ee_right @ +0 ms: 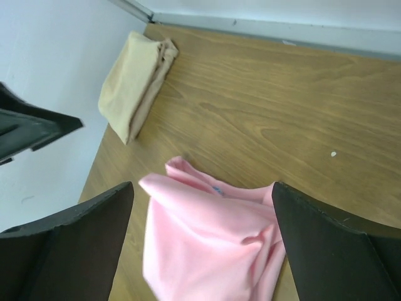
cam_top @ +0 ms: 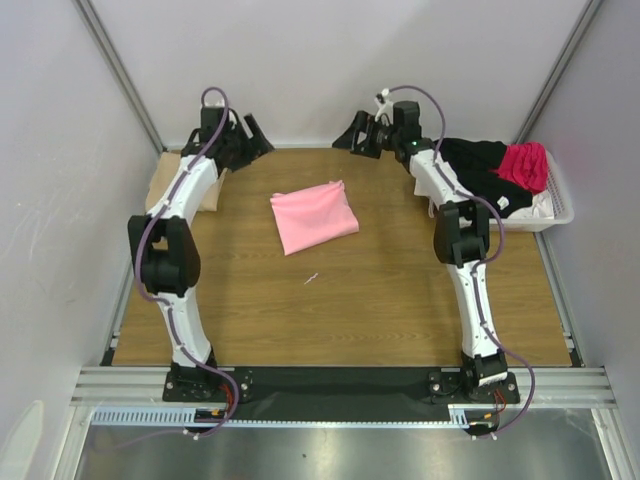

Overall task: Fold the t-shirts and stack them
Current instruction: Fold the tshirt

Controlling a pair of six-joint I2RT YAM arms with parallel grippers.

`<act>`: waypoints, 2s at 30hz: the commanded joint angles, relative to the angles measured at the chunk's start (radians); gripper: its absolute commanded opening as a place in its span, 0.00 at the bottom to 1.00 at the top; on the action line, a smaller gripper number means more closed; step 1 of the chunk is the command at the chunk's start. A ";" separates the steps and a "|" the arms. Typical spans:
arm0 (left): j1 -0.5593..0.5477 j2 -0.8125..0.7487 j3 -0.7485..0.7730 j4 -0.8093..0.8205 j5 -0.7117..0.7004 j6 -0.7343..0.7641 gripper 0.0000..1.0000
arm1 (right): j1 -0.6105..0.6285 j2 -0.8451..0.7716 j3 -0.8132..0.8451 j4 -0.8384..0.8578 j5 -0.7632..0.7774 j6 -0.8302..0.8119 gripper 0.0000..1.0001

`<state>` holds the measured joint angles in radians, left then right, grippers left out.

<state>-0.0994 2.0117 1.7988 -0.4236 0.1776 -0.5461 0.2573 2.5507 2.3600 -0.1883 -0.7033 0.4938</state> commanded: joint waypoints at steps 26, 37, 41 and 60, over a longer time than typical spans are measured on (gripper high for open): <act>-0.201 0.012 -0.569 1.074 0.255 -0.518 0.82 | 0.046 -0.399 -0.705 0.170 -0.065 0.178 0.95; -0.204 0.128 -0.503 1.091 0.240 -0.560 0.79 | 0.059 -0.353 -0.685 0.064 -0.038 0.121 0.59; -0.200 0.176 -0.454 1.079 0.218 -0.561 0.79 | 0.072 -0.351 -0.682 -0.038 0.008 0.039 0.52; -0.151 0.351 -0.260 1.105 0.295 -0.572 0.78 | 0.076 -0.380 -0.598 -0.283 0.209 -0.182 0.42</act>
<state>-0.2604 2.3684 1.4780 0.6411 0.4141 -1.1507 0.3344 2.2127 1.6783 -0.4274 -0.5308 0.3618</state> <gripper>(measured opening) 0.780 0.422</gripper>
